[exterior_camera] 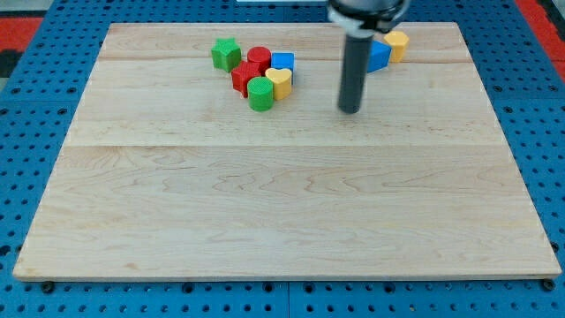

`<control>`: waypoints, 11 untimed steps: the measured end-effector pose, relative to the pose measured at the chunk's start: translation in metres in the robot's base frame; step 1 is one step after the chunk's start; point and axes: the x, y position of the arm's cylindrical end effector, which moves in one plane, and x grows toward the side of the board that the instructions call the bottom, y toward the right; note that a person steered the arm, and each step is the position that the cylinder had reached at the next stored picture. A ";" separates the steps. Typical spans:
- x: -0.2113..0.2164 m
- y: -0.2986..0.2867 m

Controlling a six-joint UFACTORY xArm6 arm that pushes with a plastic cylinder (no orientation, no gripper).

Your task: Move the yellow hexagon along with the blue triangle towards the centre

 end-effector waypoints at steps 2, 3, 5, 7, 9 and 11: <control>-0.059 0.110; -0.095 0.123; -0.129 0.076; -0.087 0.016; -0.057 -0.024; -0.031 -0.023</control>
